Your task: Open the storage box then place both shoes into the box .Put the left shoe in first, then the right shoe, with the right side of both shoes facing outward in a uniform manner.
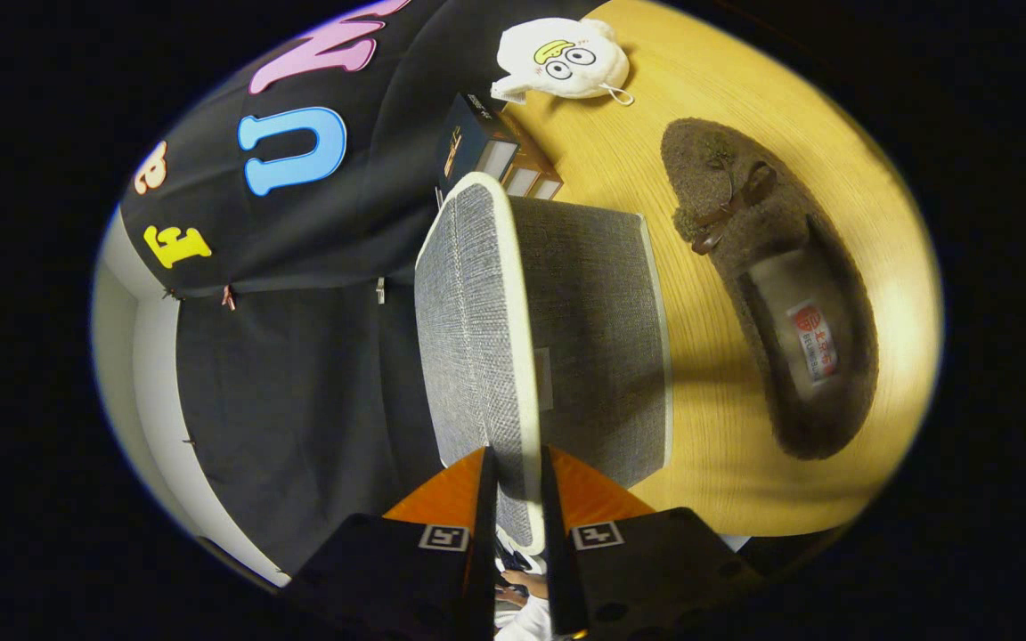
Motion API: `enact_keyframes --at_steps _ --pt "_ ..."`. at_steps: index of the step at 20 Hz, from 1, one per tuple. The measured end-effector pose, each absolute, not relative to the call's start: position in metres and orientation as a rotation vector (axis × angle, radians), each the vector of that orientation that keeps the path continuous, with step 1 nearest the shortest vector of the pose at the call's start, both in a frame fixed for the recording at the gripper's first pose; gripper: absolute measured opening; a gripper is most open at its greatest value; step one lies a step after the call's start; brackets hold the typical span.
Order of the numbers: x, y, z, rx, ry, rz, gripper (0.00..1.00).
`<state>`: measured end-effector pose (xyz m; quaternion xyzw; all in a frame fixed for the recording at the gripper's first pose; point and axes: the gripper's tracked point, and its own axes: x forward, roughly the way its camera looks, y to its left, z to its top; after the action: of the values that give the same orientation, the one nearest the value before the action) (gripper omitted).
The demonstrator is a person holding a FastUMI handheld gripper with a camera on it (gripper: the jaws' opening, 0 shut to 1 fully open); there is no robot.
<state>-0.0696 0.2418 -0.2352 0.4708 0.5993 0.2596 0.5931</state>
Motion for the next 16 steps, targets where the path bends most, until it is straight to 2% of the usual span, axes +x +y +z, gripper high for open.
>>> enact_keyframes --at_steps 1,3,5,16 --pt "-0.07 0.24 -0.232 1.097 1.387 0.608 0.16" --pt "-0.071 0.242 -0.229 1.105 1.384 0.615 0.09" --pt "-0.076 0.246 -0.225 1.088 1.39 0.64 0.05" --pt "-0.072 0.293 -0.149 1.126 1.296 0.809 0.05"
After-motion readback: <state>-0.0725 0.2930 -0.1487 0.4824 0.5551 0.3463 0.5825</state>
